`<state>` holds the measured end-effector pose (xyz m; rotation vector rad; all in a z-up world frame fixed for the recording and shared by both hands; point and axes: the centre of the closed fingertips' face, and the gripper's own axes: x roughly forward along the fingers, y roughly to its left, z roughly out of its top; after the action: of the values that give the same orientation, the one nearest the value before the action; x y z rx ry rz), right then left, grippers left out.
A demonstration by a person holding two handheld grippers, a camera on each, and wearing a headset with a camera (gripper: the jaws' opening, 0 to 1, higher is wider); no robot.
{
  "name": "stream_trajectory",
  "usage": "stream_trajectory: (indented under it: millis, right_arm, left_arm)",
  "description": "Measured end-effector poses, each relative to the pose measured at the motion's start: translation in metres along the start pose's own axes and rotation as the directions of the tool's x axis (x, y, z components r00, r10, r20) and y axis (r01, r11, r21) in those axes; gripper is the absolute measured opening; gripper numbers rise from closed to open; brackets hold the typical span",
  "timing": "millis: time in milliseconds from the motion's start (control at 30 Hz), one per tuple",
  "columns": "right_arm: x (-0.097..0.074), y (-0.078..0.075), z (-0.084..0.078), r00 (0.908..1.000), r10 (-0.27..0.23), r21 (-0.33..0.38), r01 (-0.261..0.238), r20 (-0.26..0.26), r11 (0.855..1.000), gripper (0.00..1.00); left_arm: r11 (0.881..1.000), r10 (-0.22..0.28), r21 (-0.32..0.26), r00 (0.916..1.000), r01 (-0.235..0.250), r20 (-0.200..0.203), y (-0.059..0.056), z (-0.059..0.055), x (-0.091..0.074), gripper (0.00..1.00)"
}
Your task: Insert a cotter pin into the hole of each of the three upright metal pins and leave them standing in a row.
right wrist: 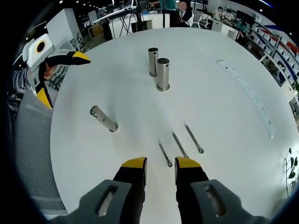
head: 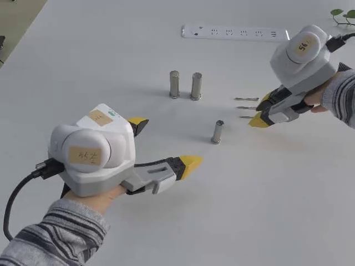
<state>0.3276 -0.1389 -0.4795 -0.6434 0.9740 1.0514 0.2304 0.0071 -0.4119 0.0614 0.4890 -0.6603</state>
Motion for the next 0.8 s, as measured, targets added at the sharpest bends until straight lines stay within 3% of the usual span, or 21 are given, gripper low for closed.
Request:
stream_trajectory:
  millis: [233,567,800]
  right_arm:
    - [0.008,-0.002,-0.006,0.9990,0.011,-0.060,-0.014,-0.044,0.998,0.14]
    - [0.009,-0.015,-0.006,0.9974,0.003,-0.111,-0.011,-0.072,0.994,0.02]
    - [0.009,-0.011,-0.007,0.9949,-0.009,-0.174,-0.009,-0.101,0.985,0.01]
  left_arm:
    - [1.000,0.011,-0.015,0.9999,-0.011,0.008,0.001,0.001,0.000,0.66]
    - [1.000,0.013,0.014,0.9999,-0.013,-0.006,0.001,-0.004,0.000,0.65]
    - [1.000,0.011,0.010,0.9999,-0.011,-0.005,0.002,-0.004,0.001,0.65]
